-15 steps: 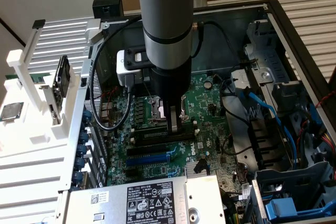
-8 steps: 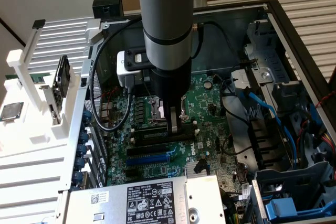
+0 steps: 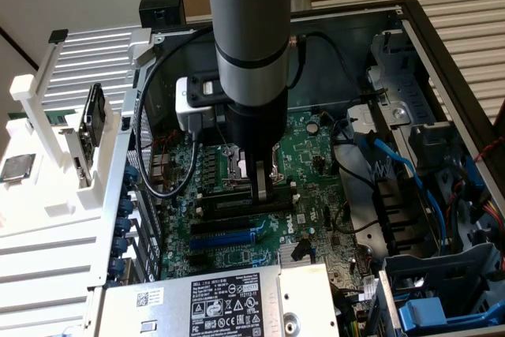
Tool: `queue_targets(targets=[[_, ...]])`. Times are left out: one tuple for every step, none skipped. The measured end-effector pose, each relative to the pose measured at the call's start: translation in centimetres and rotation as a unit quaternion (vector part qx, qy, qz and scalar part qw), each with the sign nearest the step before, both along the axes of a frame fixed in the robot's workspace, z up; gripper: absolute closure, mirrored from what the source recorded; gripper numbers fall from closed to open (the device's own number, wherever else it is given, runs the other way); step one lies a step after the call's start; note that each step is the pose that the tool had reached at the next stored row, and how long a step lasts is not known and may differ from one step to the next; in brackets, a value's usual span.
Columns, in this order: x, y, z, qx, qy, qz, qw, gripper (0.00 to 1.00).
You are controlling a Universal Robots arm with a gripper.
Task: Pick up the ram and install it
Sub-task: 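Insert the ram into the slot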
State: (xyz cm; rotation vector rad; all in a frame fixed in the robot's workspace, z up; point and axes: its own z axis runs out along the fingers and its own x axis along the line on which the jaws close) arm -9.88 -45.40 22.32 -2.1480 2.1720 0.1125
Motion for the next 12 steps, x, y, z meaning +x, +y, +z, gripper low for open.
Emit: queue_targets(targets=[[0.00,0.00,0.00,-0.0001,0.0000,0.000,1.0000,0.86],[0.00,0.00,0.00,-0.0001,0.0001,0.000,1.0000,0.86],[0.00,0.00,0.00,-0.0002,0.0001,0.000,1.0000,0.86],[0.00,0.00,0.00,-0.0002,0.0000,0.000,1.0000,0.86],[0.00,0.00,-0.01,-0.0002,0.0001,0.000,1.0000,0.86],[0.00,0.00,-0.06,0.0000,0.0000,0.000,1.0000,0.86],[0.00,0.00,-0.08,-0.0002,0.0001,0.000,1.0000,0.86],[0.00,0.00,-0.08,-0.0002,0.0001,0.000,1.0000,0.86],[0.00,0.00,-0.09,-0.0002,0.0001,0.000,1.0000,0.86],[0.00,0.00,-0.14,0.0000,0.0000,0.000,1.0000,0.86],[0.00,0.00,-0.17,-0.0001,0.0000,0.000,1.0000,0.86],[0.00,0.00,-0.17,-0.0001,0.0000,0.000,1.0000,0.86]])
